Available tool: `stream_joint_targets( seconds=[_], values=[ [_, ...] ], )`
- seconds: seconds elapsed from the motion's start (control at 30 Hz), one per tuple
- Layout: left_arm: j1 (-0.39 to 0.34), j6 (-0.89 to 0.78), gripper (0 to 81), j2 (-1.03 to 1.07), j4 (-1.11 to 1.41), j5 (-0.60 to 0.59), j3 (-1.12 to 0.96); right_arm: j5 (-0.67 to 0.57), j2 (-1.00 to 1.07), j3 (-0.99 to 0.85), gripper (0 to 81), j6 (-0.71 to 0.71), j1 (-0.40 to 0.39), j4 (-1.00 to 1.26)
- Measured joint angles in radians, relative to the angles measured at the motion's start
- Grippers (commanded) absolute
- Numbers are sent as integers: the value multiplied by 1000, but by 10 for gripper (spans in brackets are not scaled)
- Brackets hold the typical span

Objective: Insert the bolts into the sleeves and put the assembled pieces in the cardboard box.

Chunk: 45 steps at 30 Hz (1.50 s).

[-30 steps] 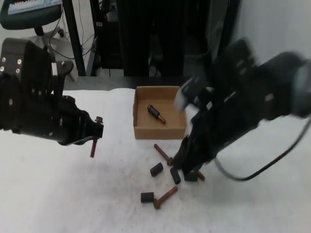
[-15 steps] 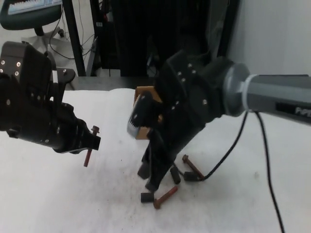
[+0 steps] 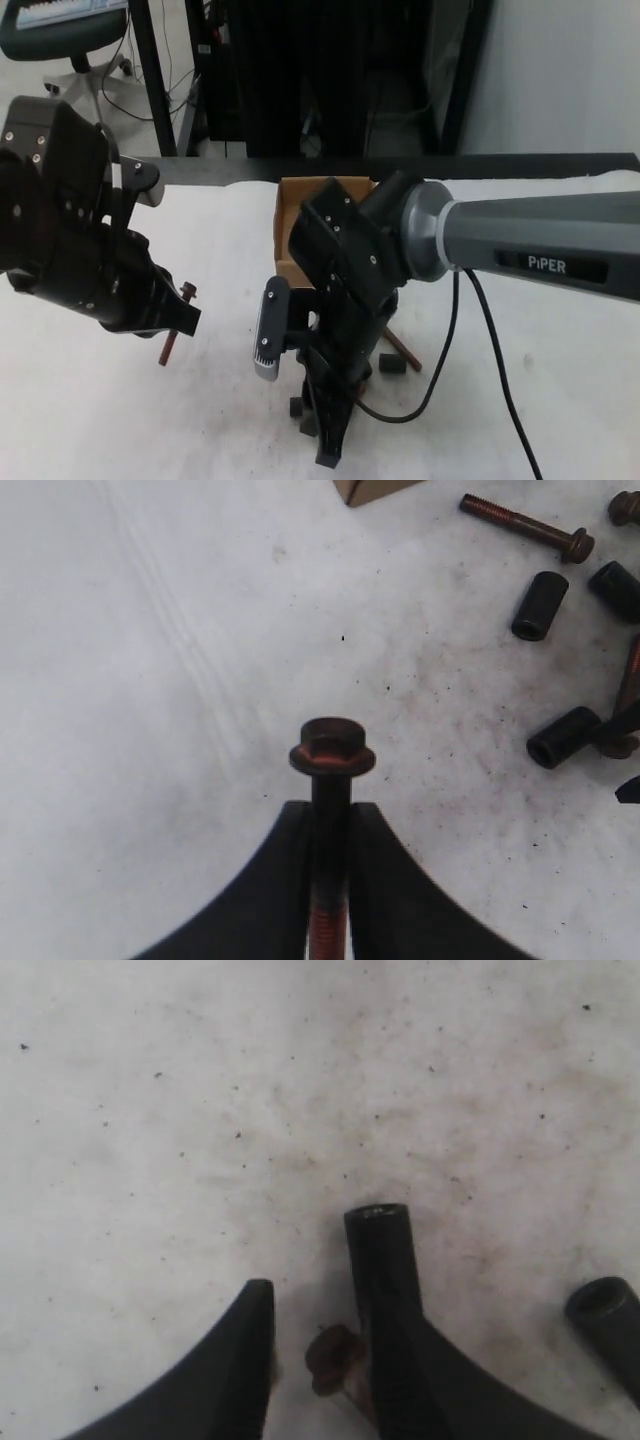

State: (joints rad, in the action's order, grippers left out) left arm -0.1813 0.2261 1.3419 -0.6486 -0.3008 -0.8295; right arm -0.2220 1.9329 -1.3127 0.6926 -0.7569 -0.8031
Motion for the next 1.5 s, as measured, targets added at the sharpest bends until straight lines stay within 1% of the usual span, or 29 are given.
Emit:
stream_joint_targets(
  seconds=[0.2, 0.47, 0.77, 0.8, 0.83, 0.87, 0.9, 1.07, 1.2, 1.23, 1.27, 1.33, 1.37, 1.4, 1.5],
  values=[
    [0, 7, 4, 0, -2, 0, 0, 6, 11, -2, 301, 26, 0, 13],
    [0, 13, 4, 0, -2, 7, 0, 56, 55, -17, 301, 58, 0, 77],
    [0, 13, 4, 0, -3, 6, 0, 56, 66, -15, 298, 64, 0, 87],
    [0, 13, 4, 0, -3, 6, 0, 56, 66, -15, 275, 64, 0, 88],
    [0, 13, 4, 0, -3, 6, 0, 56, 66, -15, 227, 64, 0, 87],
    [0, 13, 4, 0, -3, 6, 0, 58, 66, -15, 129, 64, 0, 90],
    [0, 13, 4, 0, -3, 6, 0, 59, 66, -15, 3, 64, 0, 90],
    [0, 13, 4, 0, -3, 6, 0, 96, 66, -15, 8, 57, -5, 90],
    [0, 13, 4, -28, -3, 6, 0, 104, 48, -7, 8, -21, -1, 119],
    [0, 11, 4, -30, 5, -2, 2, 61, 19, -4, 8, -94, 14, 145],
    [0, 9, 4, -60, 6, -5, 2, 21, -3, -3, 8, -137, 24, 163],
    [2, -31, 4, -81, 52, -79, 2, -78, -57, -3, 8, -231, 49, 206],
    [1, -36, 4, -122, 57, -79, 2, -134, -91, -3, 8, -278, 64, 229],
    [1, -93, 4, -144, 113, -140, 2, -144, -98, -3, 8, -285, 67, 229],
    [1, -155, 4, -184, 201, -187, 5, -283, -186, -3, 8, -376, 114, 290]
  ],
)
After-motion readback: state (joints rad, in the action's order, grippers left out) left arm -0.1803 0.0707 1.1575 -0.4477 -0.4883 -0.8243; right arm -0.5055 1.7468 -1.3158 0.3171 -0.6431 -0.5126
